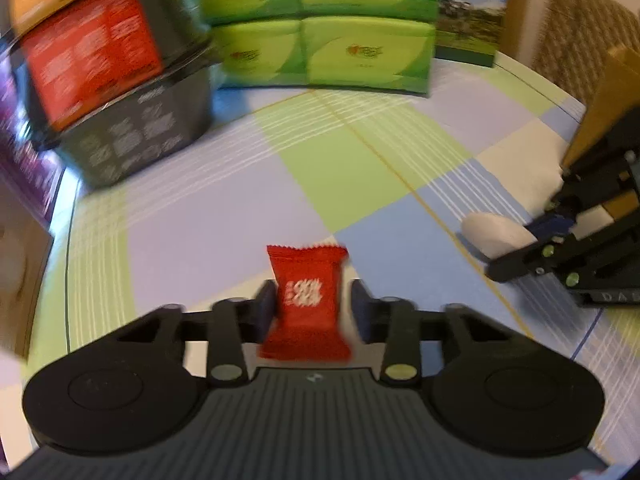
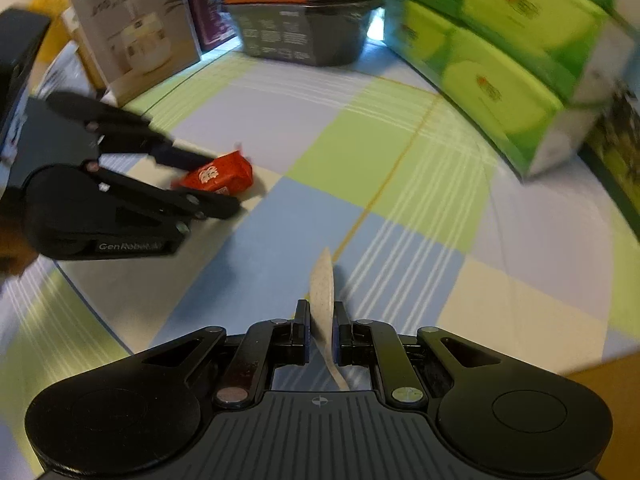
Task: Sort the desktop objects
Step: 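Grasp the red candy packet with left tool while right tool grasps white spoon, then carry the candy packet and spoon toward the cardboard box with both tools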
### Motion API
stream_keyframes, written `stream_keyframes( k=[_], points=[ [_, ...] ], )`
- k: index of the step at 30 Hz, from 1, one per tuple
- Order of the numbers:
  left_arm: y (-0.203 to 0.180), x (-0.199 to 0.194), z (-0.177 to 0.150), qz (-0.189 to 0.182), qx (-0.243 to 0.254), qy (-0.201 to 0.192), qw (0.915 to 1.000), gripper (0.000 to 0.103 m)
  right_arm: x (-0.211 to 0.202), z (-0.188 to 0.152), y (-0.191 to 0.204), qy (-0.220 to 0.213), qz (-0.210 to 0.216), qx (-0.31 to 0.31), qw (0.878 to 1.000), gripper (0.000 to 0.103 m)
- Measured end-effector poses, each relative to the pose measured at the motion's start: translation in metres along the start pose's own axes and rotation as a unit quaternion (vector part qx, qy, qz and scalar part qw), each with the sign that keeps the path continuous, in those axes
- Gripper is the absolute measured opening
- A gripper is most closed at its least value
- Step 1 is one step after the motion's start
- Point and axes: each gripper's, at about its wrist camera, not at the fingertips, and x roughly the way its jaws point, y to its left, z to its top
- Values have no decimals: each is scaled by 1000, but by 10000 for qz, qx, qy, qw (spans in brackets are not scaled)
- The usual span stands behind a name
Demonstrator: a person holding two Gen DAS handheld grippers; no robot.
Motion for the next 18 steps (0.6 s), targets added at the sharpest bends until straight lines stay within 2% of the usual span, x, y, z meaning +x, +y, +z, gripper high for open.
stream_keyframes(
  k=[4, 11, 18],
  points=[
    [-13, -17, -13, -17, -292, 193, 9994, 22, -17, -15, 0, 62, 171, 514, 9985, 7],
    [-41, -64, -50, -214, -791, 289, 9962, 21, -64, -49, 28, 42, 231, 822, 9963, 7],
    [-74, -129, -95, -64, -868, 320, 9957, 21, -127, -96, 56, -254, 334, 1147, 9925, 7]
  ],
)
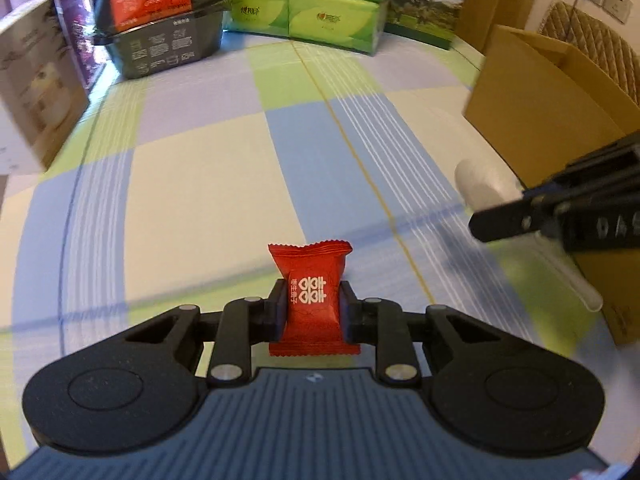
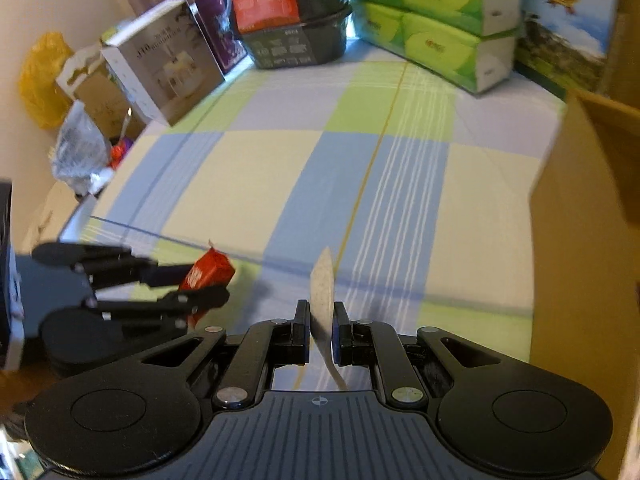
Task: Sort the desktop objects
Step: 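Carry the candy packet and spoon toward the cardboard box with both tools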
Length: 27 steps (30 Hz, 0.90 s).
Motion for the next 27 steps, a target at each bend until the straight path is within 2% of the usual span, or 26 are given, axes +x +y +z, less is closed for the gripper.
stream_keyframes(
  k=[6, 9, 14, 21, 27],
  points=[
    [-25, -52, -40, -69, -378, -41, 9993, 21, -54, -48, 23, -250, 15, 95, 9996, 7],
    [-36, -76, -56, -214, -722, -96, 9971, 21, -78, -72, 28, -357, 24, 236, 9991, 7],
    [-60, -109, -78, -245, -908, -246, 9953, 21, -109, -110, 30, -465, 54, 468, 9978, 7],
    [-96, -147, -99, -345, -978, -469, 9935, 21, -153, -151, 32, -701, -206, 418, 9965, 7],
    [-126, -166, -111, -477, -929, -558, 9930, 21, -184, -176, 29, -924, -254, 489, 9942, 7]
  ],
)
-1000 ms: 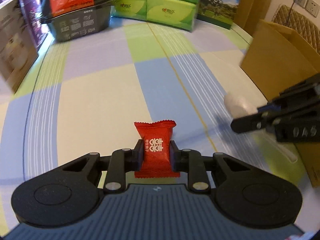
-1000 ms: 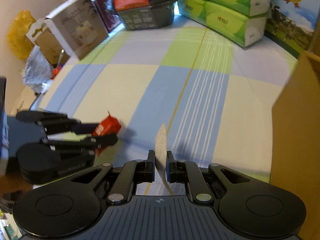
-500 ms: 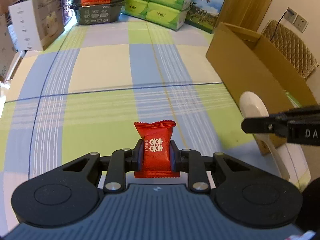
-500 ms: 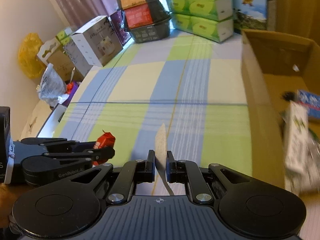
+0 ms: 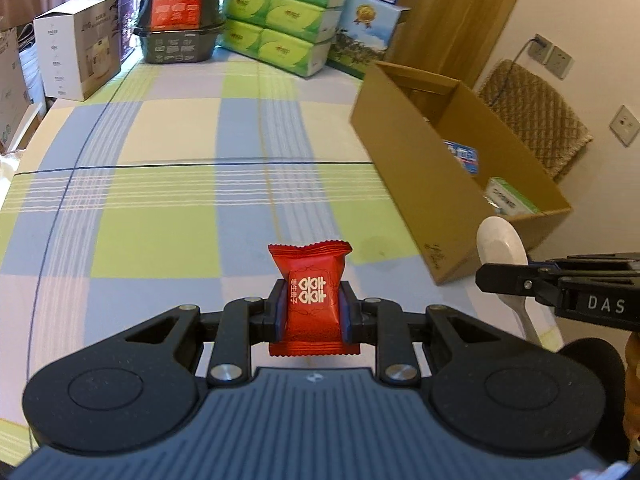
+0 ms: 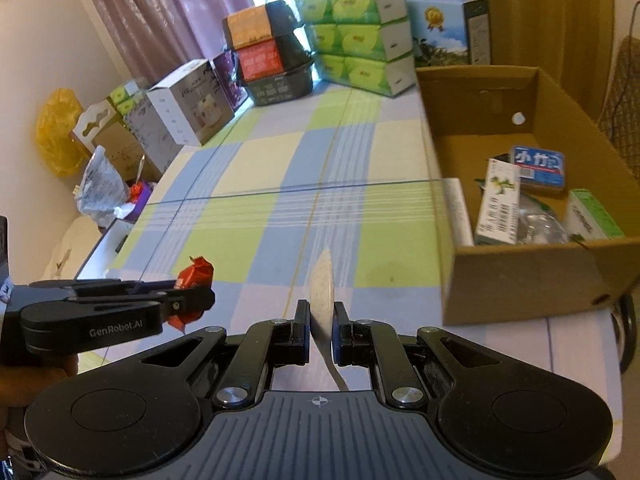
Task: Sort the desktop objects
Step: 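Carry the candy packet and spoon toward the cardboard box with both tools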
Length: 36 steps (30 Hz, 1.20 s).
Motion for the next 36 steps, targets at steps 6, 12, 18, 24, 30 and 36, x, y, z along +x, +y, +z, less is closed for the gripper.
stream_keyframes(
  k=[6, 12, 18, 24, 30, 36],
  points=[
    [-29, -5, -10, -99, 169, 28, 9998, 21, -26, -11, -14, -193, -195, -6, 9996, 7],
    [-63, -3, -13, -253, 438, 88, 9987, 21, -47, -15, -36, -358, -486, 149, 9981, 7],
    [-94, 5, -13, -406, 645, 127, 9970, 21, -66, -16, -61, -529, -748, 274, 9954, 7],
    [-120, 14, -7, -554, 809, 153, 9951, 21, -79, -18, -86, -607, -1043, 412, 9918, 7],
    [-138, 22, -2, -690, 921, 171, 9932, 21, -87, -18, -103, -658, -1209, 522, 9891, 7],
    [-151, 26, 3, -777, 983, 171, 9920, 21, -90, -15, -112, -692, -1260, 578, 9879, 7]
  ],
)
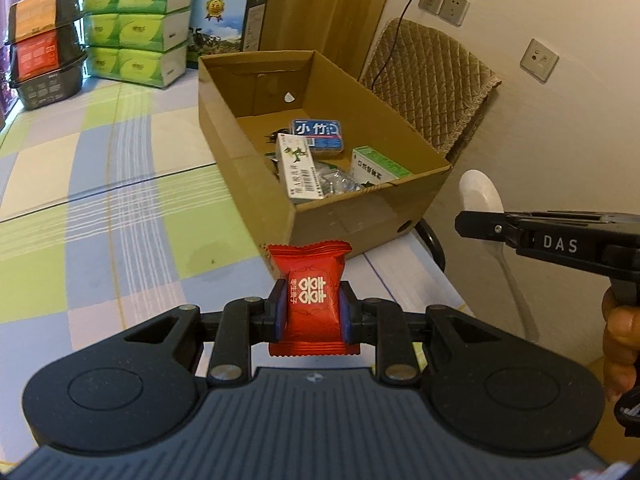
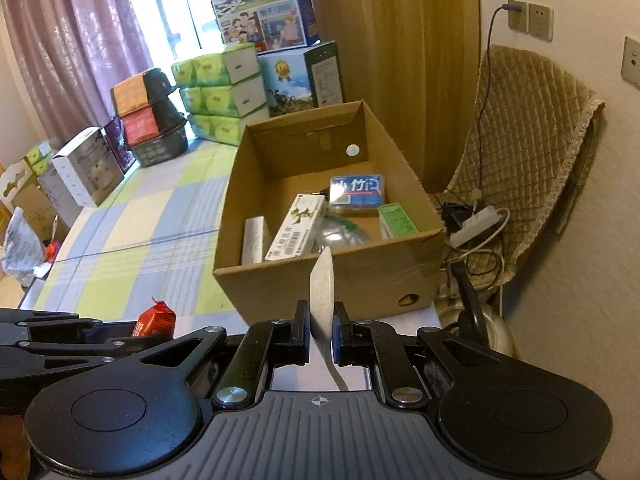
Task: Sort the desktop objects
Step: 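Carry the candy packet and spoon toward the cardboard box with both tools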
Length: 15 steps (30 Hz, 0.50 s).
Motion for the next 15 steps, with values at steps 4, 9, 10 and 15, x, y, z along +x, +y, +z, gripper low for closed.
stream_keyframes(
  k=[4, 9, 10, 15],
  points=[
    [-4, 3, 5, -35, 32, -9, 10000, 21, 1, 1, -2, -14, -39, -13, 10000, 7],
    [-8, 6, 8, -80, 55, -9, 10000, 21, 2, 2, -3, -23, -123, -97, 9999, 7],
    [-9, 7, 8, -85, 60, -6, 9999, 21, 3, 2, -4, -16, -120, -90, 9999, 7],
    [-12, 11, 12, -103, 70, 0, 9999, 21, 5, 5, -9, -14, -142, -78, 9999, 7]
  ],
)
